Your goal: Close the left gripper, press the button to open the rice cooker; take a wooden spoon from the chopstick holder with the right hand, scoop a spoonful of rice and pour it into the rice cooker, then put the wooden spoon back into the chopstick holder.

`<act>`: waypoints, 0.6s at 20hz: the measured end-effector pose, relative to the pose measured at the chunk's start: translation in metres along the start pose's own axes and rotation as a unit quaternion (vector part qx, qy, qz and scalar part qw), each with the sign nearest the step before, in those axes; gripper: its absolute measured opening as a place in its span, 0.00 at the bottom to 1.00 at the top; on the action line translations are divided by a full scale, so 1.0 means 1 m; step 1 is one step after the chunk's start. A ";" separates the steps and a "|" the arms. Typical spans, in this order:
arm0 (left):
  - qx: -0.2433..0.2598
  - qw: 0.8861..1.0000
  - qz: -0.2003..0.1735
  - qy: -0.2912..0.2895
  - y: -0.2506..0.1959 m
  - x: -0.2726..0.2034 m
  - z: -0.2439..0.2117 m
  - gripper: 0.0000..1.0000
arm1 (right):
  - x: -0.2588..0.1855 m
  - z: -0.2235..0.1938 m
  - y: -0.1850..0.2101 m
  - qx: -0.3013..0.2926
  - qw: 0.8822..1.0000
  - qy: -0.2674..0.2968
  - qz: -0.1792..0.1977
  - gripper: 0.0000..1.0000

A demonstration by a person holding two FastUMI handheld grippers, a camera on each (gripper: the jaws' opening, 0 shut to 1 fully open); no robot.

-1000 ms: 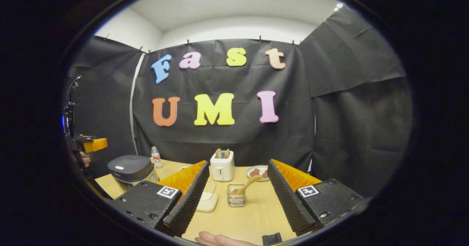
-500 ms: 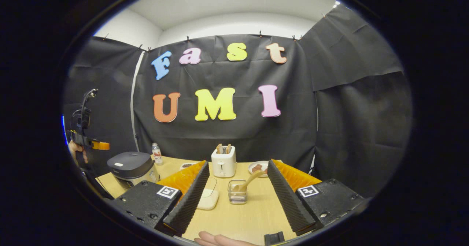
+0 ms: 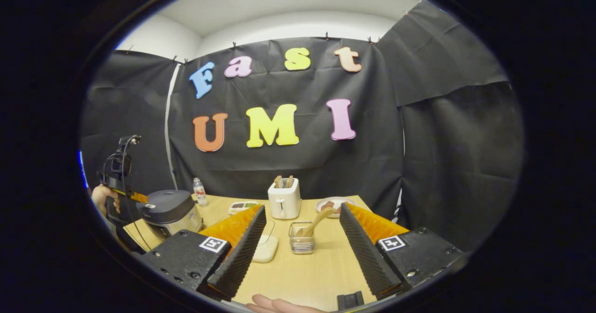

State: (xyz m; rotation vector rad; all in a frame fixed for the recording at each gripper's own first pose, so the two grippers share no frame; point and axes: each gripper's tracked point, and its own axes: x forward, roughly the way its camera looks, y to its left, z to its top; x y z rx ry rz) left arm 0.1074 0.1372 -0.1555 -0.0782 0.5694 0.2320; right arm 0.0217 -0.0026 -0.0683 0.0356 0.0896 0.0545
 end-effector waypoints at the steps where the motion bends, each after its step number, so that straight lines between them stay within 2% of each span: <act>1: 0.000 1.000 -0.002 0.007 -0.001 0.002 -0.004 0.00 | 0.000 -0.001 0.000 0.000 1.000 0.002 0.000 1.00; 5: 0.004 1.000 0.009 0.013 0.000 0.001 -0.008 0.00 | 0.000 -0.005 0.004 0.002 1.000 0.005 0.004 1.00; 7: 0.024 0.999 0.013 0.022 0.000 0.005 -0.015 0.00 | 0.000 -0.008 0.006 0.002 1.000 0.006 0.005 1.00; 12: -0.008 1.000 0.006 0.022 -0.002 0.000 -0.007 0.00 | -0.002 -0.010 0.007 0.000 1.000 0.010 0.005 1.00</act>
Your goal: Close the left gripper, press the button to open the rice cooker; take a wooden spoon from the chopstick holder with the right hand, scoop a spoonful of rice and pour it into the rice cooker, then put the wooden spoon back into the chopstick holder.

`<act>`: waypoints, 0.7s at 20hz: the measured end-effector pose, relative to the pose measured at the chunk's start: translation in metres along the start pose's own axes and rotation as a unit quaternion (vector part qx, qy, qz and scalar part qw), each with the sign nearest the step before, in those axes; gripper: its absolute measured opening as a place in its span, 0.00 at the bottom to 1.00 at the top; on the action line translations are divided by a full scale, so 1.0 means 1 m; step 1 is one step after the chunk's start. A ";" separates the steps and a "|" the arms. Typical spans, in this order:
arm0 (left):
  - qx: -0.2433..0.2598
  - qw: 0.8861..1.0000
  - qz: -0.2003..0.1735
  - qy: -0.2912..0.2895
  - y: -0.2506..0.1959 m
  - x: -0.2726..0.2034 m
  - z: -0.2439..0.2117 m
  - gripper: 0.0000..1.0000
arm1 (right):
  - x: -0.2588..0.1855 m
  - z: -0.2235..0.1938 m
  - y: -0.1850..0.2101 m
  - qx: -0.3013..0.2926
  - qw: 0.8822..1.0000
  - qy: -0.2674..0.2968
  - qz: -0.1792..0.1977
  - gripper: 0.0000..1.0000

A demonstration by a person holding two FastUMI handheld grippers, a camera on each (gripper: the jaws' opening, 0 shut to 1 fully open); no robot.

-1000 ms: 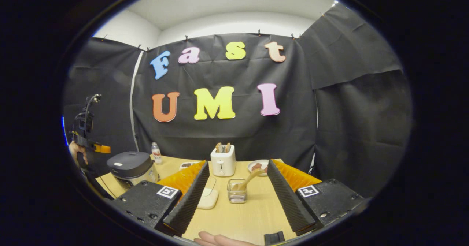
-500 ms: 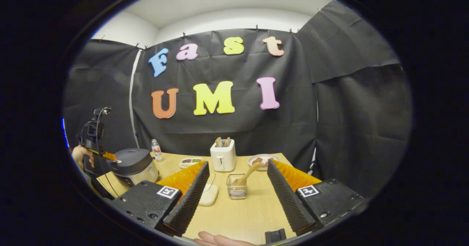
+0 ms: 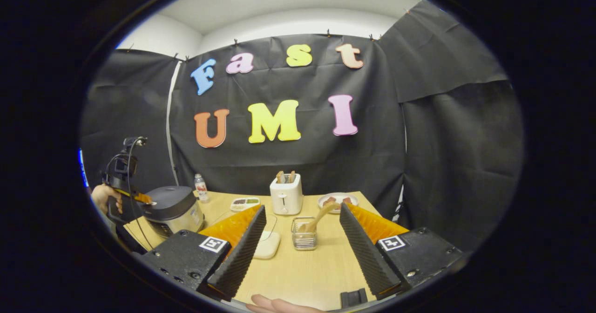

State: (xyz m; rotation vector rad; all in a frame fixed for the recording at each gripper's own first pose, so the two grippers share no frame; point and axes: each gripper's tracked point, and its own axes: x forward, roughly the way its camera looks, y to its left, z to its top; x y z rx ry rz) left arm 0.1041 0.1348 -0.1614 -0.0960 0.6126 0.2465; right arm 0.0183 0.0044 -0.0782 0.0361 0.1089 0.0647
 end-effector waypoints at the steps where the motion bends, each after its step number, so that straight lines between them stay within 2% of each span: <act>1: -0.001 1.000 -0.003 -0.015 0.002 -0.002 0.006 0.00 | -0.001 -0.001 -0.001 -0.001 1.000 0.001 -0.002 1.00; 3: 0.008 0.998 0.005 -0.059 0.002 -0.018 0.020 0.00 | -0.001 -0.003 -0.003 -0.002 1.000 0.003 -0.004 1.00; 6: 0.027 0.985 0.034 -0.168 0.003 -0.062 0.073 0.00 | 0.001 -0.009 -0.002 -0.005 1.000 0.009 -0.007 1.00; 9: 0.028 0.980 0.005 -0.195 -0.022 -0.102 0.078 0.02 | 0.002 -0.013 0.005 -0.005 1.000 0.017 -0.002 1.00; 12: 0.027 0.974 -0.012 -0.223 -0.036 -0.134 0.081 0.74 | 0.004 -0.015 0.008 -0.008 1.000 0.018 -0.002 1.00; 13: 0.024 0.972 -0.011 -0.233 -0.036 -0.130 0.085 0.98 | 0.005 -0.017 0.007 -0.010 1.000 0.019 -0.002 1.00; 14: 0.021 0.970 -0.015 -0.240 -0.037 -0.136 0.084 0.96 | 0.006 -0.018 0.008 -0.011 1.000 0.021 -0.003 1.00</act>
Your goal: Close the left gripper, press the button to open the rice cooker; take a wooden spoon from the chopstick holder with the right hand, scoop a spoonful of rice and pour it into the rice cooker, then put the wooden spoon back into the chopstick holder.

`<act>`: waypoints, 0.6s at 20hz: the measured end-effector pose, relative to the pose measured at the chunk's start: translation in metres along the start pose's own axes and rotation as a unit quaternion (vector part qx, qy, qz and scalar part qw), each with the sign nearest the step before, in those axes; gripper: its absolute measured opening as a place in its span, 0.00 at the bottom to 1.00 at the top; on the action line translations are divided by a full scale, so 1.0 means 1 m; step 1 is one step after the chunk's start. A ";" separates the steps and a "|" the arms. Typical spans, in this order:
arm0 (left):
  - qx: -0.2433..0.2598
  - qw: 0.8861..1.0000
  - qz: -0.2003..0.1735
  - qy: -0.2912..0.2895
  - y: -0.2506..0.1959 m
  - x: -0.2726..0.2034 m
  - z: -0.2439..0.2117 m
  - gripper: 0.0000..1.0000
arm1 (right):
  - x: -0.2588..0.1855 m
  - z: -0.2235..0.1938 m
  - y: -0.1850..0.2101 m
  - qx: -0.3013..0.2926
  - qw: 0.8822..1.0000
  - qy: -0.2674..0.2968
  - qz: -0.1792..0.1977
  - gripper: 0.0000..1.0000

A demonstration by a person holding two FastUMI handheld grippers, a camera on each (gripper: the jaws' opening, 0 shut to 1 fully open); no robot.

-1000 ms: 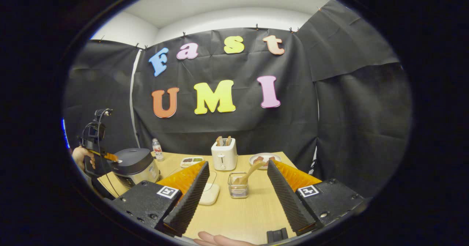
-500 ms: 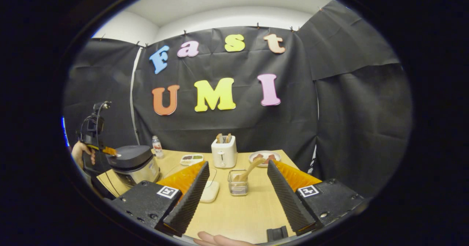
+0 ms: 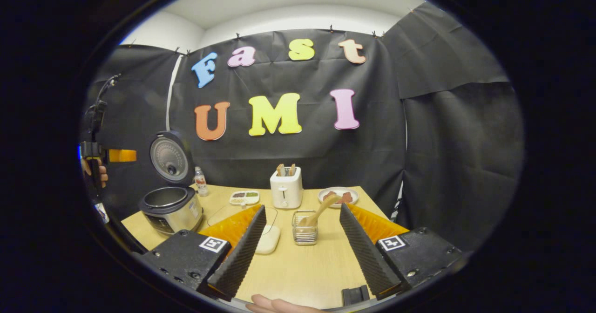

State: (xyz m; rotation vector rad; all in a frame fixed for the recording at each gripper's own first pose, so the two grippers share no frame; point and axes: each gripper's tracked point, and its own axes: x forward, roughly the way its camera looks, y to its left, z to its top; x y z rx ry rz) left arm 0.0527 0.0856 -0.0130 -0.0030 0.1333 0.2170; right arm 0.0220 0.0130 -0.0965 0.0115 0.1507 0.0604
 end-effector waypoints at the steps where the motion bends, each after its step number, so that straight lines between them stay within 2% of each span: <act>1: -0.003 1.000 -0.004 -0.006 -0.004 -0.006 0.002 0.95 | 0.002 -0.001 0.001 0.000 1.000 0.002 0.000 1.00; 2: -0.006 1.000 -0.004 -0.012 -0.005 -0.011 0.003 0.90 | 0.005 -0.003 0.001 0.000 1.000 0.004 0.001 1.00; 3: -0.005 1.000 -0.002 -0.021 -0.003 -0.015 0.006 0.94 | 0.008 -0.007 0.001 0.002 1.000 0.006 0.003 1.00; 5: -0.003 0.999 0.002 -0.033 -0.003 -0.024 0.006 0.94 | 0.017 -0.015 0.003 0.008 1.000 0.014 0.010 1.00; 7: -0.005 0.999 -0.010 -0.041 -0.011 -0.034 0.000 0.96 | 0.030 -0.025 0.004 0.009 1.000 0.022 0.015 1.00; 11: -0.011 0.998 -0.031 -0.047 -0.025 -0.047 -0.018 1.00 | 0.069 -0.045 -0.006 0.002 0.999 0.036 -0.001 1.00; 12: -0.015 0.998 -0.035 -0.048 -0.028 -0.048 -0.023 0.97 | 0.080 -0.049 -0.007 0.004 0.999 0.039 -0.002 1.00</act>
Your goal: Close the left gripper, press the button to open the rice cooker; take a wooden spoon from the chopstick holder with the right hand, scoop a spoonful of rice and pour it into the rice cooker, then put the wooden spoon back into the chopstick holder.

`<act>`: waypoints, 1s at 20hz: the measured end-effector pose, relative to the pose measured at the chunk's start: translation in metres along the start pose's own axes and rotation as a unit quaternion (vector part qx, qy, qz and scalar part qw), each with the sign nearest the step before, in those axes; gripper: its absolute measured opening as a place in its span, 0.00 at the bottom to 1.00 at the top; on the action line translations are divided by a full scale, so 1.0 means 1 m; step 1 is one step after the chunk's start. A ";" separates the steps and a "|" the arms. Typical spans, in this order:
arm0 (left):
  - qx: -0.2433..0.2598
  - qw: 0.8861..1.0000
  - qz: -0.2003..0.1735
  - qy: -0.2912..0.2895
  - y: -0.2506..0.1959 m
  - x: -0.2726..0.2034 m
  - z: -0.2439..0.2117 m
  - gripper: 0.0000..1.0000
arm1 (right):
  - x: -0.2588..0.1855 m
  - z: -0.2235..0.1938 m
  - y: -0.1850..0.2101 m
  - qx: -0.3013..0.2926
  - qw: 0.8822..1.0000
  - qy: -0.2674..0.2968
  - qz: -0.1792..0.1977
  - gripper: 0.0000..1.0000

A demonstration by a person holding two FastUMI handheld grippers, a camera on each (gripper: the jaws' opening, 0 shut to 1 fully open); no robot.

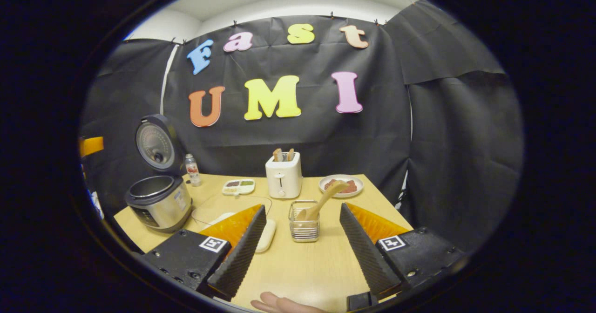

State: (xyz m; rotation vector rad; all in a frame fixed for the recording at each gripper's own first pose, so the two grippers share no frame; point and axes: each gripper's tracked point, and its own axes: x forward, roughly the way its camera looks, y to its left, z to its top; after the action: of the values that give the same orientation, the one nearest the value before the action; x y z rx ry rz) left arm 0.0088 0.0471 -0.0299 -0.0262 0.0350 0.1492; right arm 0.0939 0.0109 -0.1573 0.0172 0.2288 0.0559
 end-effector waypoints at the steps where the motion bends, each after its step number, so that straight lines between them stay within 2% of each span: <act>1: -0.004 1.000 -0.007 -0.001 -0.004 -0.004 -0.005 0.97 | 0.012 -0.002 0.000 0.005 1.000 0.000 0.002 0.96; 3: -0.005 1.000 -0.018 -0.005 -0.011 -0.010 -0.014 0.97 | 0.034 -0.009 -0.002 0.015 1.000 0.003 0.003 1.00; 4: -0.002 1.000 -0.019 -0.008 -0.013 -0.011 -0.017 0.97 | 0.045 -0.010 -0.005 0.017 1.000 0.000 0.001 0.96; 6: 0.005 1.000 -0.017 -0.019 -0.014 -0.016 -0.021 0.97 | 0.069 -0.015 -0.015 0.026 1.000 -0.004 -0.011 1.00; 7: 0.007 1.000 -0.015 -0.026 -0.014 -0.018 -0.024 0.97 | 0.080 -0.016 -0.017 0.034 0.999 -0.014 -0.013 0.96; 8: 0.009 0.999 -0.017 -0.032 -0.017 -0.018 -0.027 0.97 | 0.093 -0.019 -0.022 0.041 0.999 -0.012 -0.021 1.00; 9: 0.010 0.999 -0.019 -0.033 -0.017 -0.019 -0.032 0.97 | 0.106 -0.027 -0.028 0.044 0.999 -0.010 -0.030 0.96; 10: 0.007 0.999 -0.013 -0.034 -0.014 -0.020 -0.037 0.97 | 0.119 -0.033 -0.032 0.046 0.998 -0.005 -0.035 1.00; 13: -0.004 0.999 -0.017 -0.028 -0.014 -0.023 -0.051 0.96 | 0.149 -0.036 -0.045 0.037 0.998 -0.013 -0.058 1.00; 14: -0.006 1.000 -0.021 -0.022 -0.015 -0.023 -0.057 0.95 | 0.158 -0.034 -0.045 0.041 0.998 -0.024 -0.052 0.99; 15: -0.001 0.999 -0.032 -0.013 -0.017 -0.022 -0.063 0.96 | 0.165 -0.028 -0.039 0.048 0.997 -0.042 -0.038 0.88; 16: 0.007 0.999 -0.038 -0.001 -0.018 -0.021 -0.071 0.96 | 0.171 -0.021 -0.034 0.054 0.996 -0.058 -0.030 0.93; 17: 0.012 0.999 -0.038 0.010 -0.014 -0.020 -0.077 0.96 | 0.177 -0.023 -0.038 0.053 0.996 -0.062 -0.037 0.77; 18: 0.013 0.999 -0.038 0.017 -0.012 -0.018 -0.082 0.96 | 0.182 -0.024 -0.043 0.053 0.995 -0.064 -0.047 0.82; 19: 0.012 0.999 -0.042 0.021 -0.012 -0.017 -0.083 0.96 | 0.186 -0.026 -0.043 0.052 0.996 -0.061 -0.050 0.70; 20: 0.007 0.999 -0.045 0.024 -0.013 -0.016 -0.085 0.95 | 0.193 -0.028 -0.043 0.048 0.996 -0.055 -0.054 0.70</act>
State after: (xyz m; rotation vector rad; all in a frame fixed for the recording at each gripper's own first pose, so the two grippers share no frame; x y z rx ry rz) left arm -0.0084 0.0295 -0.1141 -0.0165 0.0835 0.0576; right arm 0.2775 -0.0211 -0.2291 0.1030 0.1209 -0.0634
